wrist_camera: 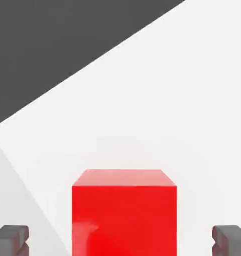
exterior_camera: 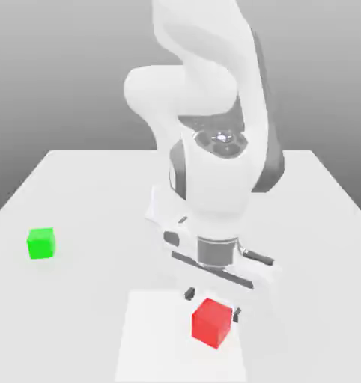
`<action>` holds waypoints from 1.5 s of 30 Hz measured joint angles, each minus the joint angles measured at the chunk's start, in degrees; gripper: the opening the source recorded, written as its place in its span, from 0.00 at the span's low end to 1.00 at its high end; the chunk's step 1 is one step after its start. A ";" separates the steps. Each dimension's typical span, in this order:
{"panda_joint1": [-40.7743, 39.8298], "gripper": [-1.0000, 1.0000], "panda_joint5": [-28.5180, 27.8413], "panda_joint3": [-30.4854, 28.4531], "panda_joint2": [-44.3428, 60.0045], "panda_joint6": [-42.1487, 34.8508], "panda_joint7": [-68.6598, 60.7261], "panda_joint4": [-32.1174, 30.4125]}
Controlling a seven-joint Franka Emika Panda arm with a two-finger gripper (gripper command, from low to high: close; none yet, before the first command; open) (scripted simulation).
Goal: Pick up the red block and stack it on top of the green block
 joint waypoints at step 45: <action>-41.76 1.00 12.82 -26.65 -12.62 -1.37 -63.41 -11.37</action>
